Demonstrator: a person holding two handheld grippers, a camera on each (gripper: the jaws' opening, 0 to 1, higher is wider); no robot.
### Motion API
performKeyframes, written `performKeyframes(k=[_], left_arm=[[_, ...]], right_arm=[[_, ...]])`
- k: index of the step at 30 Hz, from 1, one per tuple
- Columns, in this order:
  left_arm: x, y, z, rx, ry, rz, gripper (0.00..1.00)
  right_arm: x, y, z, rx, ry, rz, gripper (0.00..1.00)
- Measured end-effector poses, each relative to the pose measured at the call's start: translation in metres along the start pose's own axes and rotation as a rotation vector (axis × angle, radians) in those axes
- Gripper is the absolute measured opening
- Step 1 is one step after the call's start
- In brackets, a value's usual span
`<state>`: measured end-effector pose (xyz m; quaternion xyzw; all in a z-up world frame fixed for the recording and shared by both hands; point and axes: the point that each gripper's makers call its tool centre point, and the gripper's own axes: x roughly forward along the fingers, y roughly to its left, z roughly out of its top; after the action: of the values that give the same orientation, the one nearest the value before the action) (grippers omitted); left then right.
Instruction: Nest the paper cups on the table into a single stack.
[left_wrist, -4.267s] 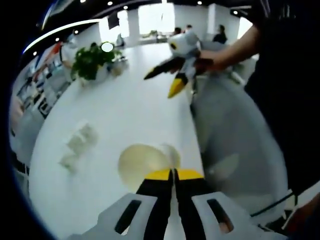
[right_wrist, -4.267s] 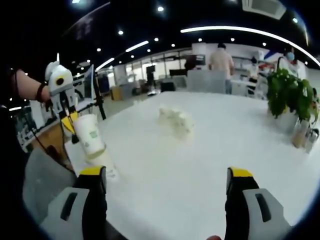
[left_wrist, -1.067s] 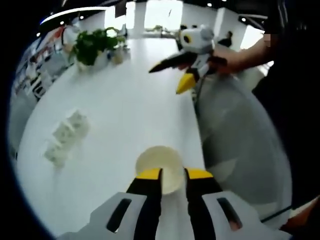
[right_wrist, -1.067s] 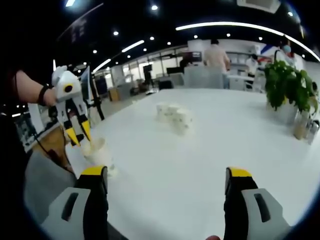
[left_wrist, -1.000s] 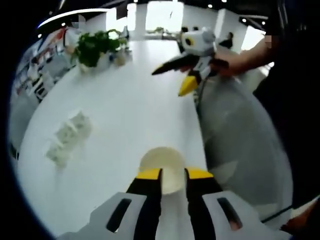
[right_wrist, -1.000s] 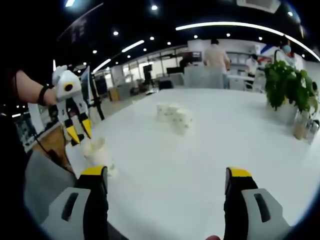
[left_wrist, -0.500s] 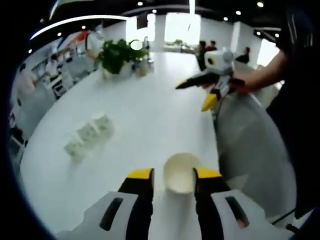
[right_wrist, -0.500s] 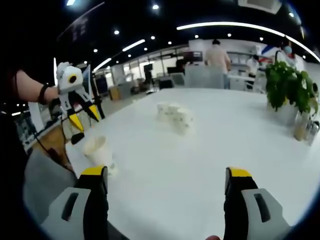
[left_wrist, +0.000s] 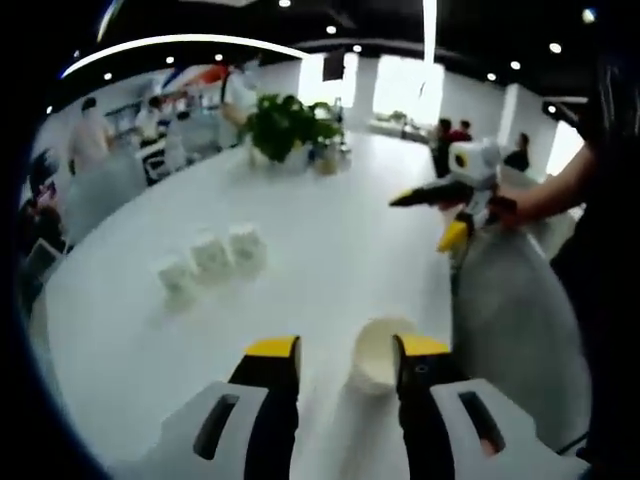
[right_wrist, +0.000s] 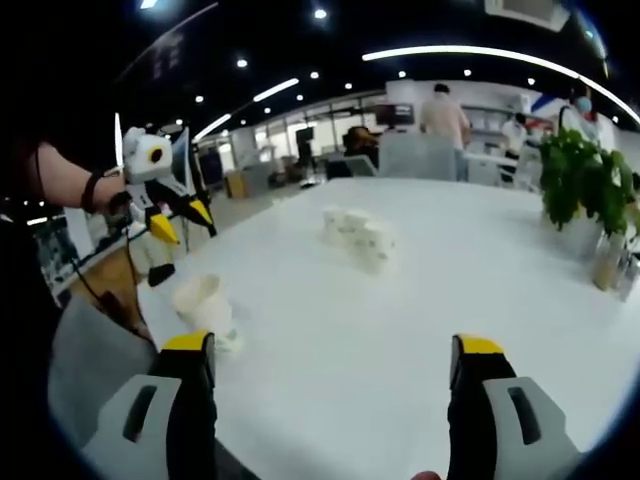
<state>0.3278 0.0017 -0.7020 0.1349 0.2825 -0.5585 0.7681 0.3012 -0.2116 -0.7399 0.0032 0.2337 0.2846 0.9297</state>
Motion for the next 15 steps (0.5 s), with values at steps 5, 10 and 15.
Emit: performKeyframes(k=[5,10,15], left_arm=[[-0.009,0.011,0.002,-0.05,-0.048,0.046,0.37],[-0.014,0.023,0.008,-0.087,-0.094,0.09,0.39],[-0.019,0.034,0.016,-0.129,-0.149,0.127,0.4]], right_arm=[[0.003,0.005,0.013,-0.021,-0.012,0.02,0.96],[0.012,0.002,0.032,-0.047,-0.028,0.03,0.96],[0.021,0.0,0.05,-0.08,-0.043,0.042,0.97]])
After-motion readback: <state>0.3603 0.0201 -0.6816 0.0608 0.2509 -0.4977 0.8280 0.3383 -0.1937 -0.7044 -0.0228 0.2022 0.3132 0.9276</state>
